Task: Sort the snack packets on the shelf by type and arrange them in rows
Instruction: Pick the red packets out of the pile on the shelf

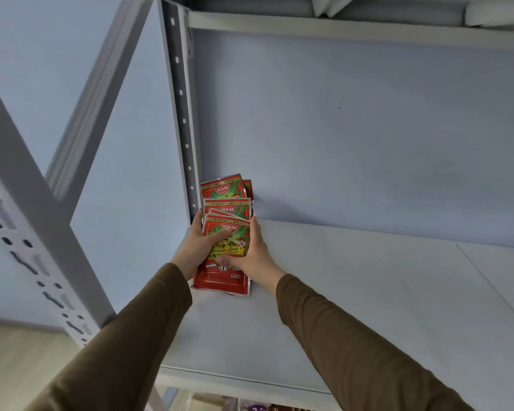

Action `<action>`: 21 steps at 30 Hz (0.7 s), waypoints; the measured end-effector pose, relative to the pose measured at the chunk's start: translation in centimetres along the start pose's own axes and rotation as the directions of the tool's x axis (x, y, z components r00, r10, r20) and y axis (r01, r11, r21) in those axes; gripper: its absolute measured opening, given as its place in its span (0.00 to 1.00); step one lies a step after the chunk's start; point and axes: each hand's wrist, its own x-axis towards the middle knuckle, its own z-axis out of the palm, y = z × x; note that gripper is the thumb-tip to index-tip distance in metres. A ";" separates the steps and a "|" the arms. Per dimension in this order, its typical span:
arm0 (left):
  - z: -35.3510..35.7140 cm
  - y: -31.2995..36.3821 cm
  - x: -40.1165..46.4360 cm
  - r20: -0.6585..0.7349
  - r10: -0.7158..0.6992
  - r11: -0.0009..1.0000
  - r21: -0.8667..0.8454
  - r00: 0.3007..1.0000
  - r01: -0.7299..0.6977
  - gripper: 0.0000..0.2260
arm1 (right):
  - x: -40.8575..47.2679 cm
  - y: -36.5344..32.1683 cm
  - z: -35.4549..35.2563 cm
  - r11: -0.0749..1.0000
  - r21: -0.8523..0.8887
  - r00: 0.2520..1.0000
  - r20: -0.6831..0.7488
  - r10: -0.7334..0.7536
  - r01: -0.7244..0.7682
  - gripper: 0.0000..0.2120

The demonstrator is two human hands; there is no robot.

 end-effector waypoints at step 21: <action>-0.4 -0.5 -1.4 -0.190 0.074 0.980 0.195 0.979 -0.036 0.40 | -1.6 0.8 -0.2 0.992 0.116 0.988 -0.148 -0.032 0.050 0.51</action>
